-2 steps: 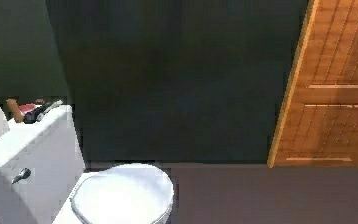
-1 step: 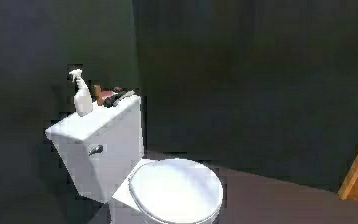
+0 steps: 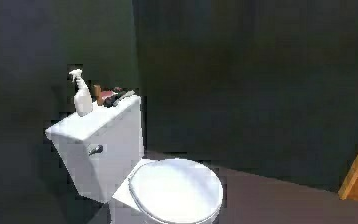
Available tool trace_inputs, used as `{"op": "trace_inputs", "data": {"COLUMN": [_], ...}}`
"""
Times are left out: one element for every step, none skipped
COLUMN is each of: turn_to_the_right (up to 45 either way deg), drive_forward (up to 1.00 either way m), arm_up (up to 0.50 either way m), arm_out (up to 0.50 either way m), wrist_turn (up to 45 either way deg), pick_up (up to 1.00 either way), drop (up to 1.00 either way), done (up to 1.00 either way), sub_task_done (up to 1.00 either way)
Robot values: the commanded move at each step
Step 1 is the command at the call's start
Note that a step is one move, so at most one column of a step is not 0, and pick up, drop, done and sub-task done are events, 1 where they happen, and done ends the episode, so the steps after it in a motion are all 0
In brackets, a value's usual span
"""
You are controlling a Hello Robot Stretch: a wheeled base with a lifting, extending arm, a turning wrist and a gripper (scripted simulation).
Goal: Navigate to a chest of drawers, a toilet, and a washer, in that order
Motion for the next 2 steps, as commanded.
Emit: {"op": "trace_inputs", "data": {"turn_to_the_right": [45.0,30.0], "drive_forward": [0.0,0.0], "arm_up": [0.0,0.0], "arm_out": [0.0,0.0], "wrist_turn": [0.0,0.0], "pick_up": [0.0,0.0], "drop": [0.0,0.0], "done": [0.0,0.0], "sub_task_done": [0.0,0.0]}}
